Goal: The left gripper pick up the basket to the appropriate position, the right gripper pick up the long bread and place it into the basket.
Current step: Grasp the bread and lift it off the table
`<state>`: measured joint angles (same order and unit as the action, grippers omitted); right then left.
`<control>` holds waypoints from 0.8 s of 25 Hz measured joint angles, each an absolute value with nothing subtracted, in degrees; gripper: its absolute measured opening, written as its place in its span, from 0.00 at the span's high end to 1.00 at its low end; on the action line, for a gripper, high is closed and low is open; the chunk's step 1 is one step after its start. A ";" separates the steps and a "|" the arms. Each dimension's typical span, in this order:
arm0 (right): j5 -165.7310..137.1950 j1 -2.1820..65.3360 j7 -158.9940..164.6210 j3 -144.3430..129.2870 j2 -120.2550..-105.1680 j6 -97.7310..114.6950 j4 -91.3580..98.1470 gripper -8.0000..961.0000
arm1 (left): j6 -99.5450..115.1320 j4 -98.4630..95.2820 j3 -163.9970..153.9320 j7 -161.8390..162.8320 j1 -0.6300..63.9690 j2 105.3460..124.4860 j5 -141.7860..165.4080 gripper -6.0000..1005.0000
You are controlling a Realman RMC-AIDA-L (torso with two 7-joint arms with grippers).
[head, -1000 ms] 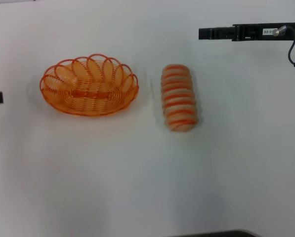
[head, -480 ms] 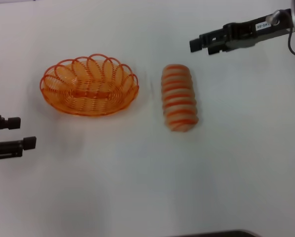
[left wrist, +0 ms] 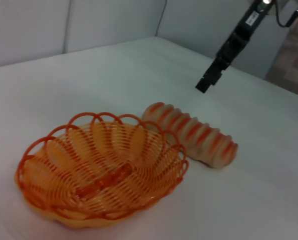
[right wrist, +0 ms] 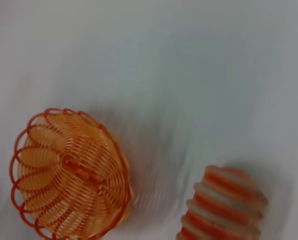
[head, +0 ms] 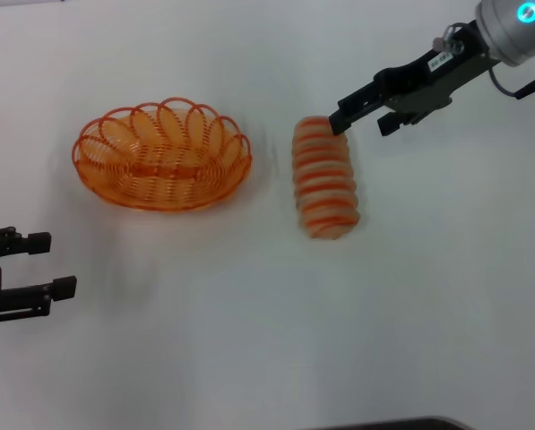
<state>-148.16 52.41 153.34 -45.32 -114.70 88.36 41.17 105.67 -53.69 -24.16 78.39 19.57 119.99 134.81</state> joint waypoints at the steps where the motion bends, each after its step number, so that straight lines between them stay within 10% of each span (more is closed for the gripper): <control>1: -148.37 52.72 154.73 -46.18 -114.82 88.07 41.14 0.06 | 105.78 -53.62 -24.30 77.82 19.53 120.02 134.85 0.23; 20: -156.85 61.02 170.93 -54.90 -118.14 80.17 34.21 0.03 | 106.17 -53.26 -24.73 72.70 19.54 120.17 134.62 0.24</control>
